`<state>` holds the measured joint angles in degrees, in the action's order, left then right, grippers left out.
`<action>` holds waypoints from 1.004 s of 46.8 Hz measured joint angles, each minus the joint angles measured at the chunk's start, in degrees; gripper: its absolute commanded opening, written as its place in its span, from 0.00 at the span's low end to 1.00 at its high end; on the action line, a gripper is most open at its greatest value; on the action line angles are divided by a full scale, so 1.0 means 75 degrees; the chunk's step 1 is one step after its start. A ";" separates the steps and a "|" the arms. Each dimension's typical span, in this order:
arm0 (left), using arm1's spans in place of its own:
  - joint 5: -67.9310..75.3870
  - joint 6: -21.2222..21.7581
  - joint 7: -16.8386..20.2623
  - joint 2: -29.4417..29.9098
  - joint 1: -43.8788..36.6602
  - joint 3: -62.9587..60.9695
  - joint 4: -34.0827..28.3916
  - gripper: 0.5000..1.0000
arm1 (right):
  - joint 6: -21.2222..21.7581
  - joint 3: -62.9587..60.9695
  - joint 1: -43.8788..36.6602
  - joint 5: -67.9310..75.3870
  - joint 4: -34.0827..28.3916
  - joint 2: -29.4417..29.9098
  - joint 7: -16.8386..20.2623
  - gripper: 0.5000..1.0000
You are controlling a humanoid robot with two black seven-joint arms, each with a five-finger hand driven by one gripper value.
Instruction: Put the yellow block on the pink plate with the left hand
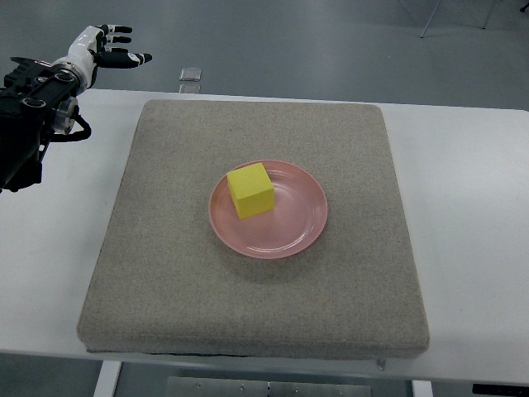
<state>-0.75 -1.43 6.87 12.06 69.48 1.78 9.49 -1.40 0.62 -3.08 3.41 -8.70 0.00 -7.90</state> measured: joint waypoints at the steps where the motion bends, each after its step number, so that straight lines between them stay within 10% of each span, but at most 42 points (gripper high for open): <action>1: -0.0064 -0.0032 0.0031 -0.0011 -0.0018 0.0137 0.0004 0.68 | 0.0000 0.0000 0.0000 0.0000 0.0000 0.0000 0.0000 0.85; 47: -0.0399 -0.1170 0.1195 -0.0341 -0.0708 0.3747 -0.0010 0.85 | 0.0000 0.0001 0.0000 0.0004 0.0000 0.0000 -0.0001 0.85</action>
<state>-3.74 -10.21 15.83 9.50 64.17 29.88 9.41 -1.40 0.62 -3.08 3.44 -8.70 0.00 -7.91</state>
